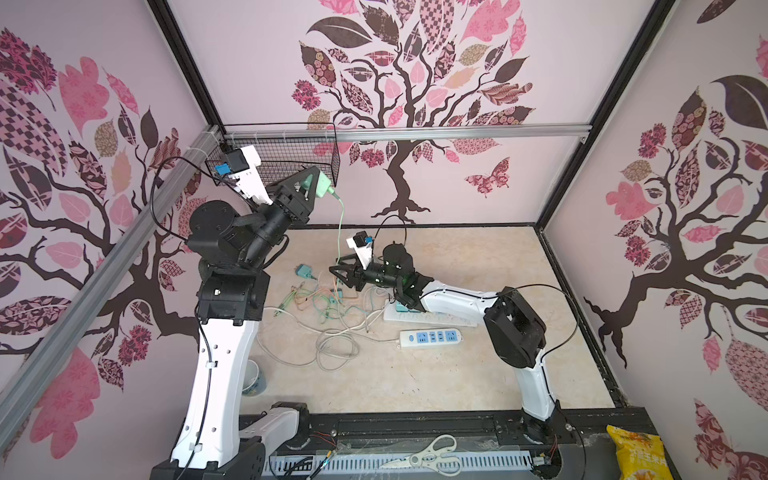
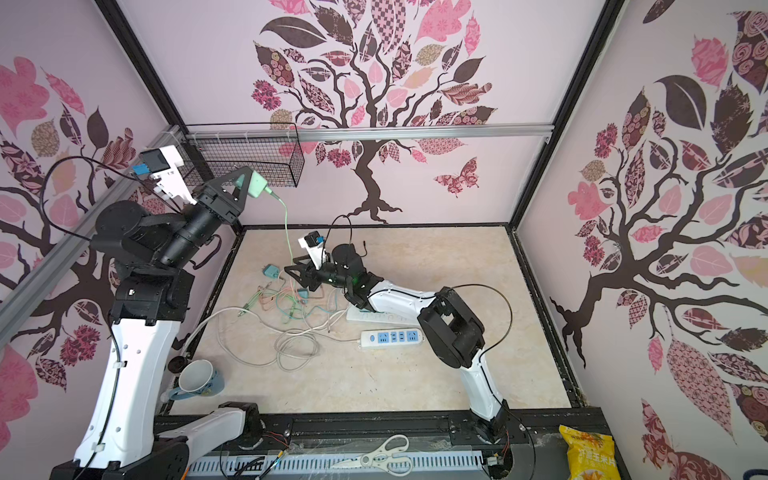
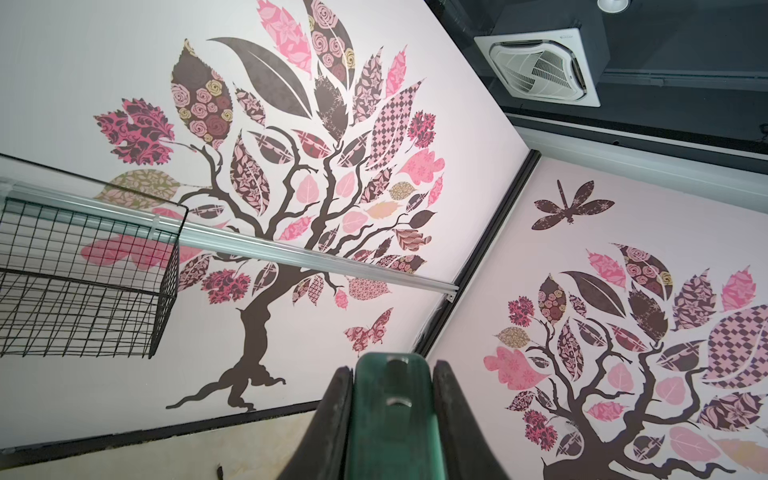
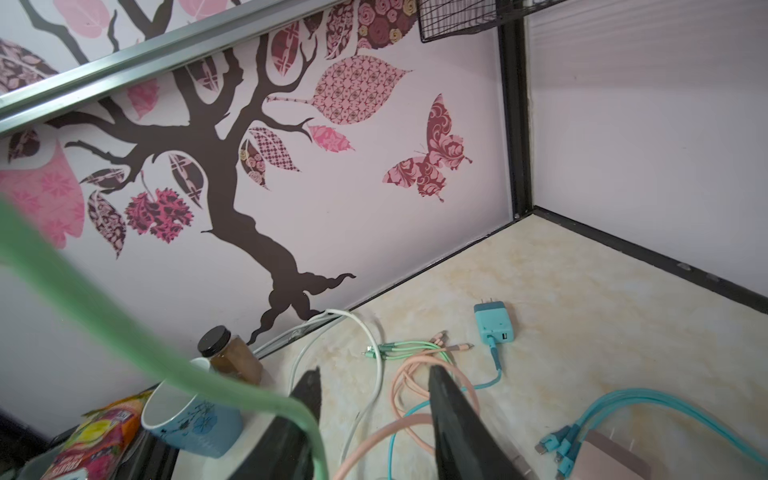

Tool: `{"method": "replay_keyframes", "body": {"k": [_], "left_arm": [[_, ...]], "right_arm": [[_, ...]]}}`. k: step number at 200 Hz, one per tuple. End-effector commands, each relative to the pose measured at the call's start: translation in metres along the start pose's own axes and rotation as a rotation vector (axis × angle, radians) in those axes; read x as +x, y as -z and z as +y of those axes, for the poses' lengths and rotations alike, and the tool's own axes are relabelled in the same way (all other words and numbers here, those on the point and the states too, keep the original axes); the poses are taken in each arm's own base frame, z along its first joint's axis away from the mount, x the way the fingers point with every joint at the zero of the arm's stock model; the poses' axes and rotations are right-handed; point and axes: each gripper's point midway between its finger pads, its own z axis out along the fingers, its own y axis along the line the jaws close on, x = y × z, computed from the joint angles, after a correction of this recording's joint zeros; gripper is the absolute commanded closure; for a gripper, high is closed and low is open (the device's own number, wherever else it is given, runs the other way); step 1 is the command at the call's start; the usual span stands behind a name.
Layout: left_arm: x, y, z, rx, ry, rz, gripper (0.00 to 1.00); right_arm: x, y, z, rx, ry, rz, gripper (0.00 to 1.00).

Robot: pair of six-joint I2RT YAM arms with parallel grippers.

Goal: Insert the plug

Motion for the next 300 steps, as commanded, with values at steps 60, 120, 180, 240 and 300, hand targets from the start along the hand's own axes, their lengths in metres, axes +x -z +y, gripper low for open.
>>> {"method": "replay_keyframes", "body": {"k": [60, 120, 180, 240, 300], "left_arm": [[-0.022, 0.033, 0.029, -0.272, -0.108, -0.097, 1.0], [-0.039, 0.064, 0.04, -0.423, -0.186, -0.174, 1.0], [-0.019, 0.057, 0.055, -0.453, -0.172, -0.1, 1.0], [-0.007, 0.06, 0.083, -0.574, -0.15, -0.073, 1.0], [-0.03, 0.047, 0.099, -0.671, -0.211, -0.105, 1.0]], "right_arm": [[-0.143, 0.015, 0.023, 0.091, 0.244, -0.156, 1.0], [-0.266, 0.066, 0.077, 0.079, 0.322, -0.376, 1.0], [-0.222, 0.054, 0.035, 0.173, 0.259, -0.266, 1.0], [-0.104, 0.033, -0.036, 0.314, 0.122, 0.002, 0.97], [0.002, 0.054, -0.1, 0.502, -0.06, 0.252, 0.37]]}}
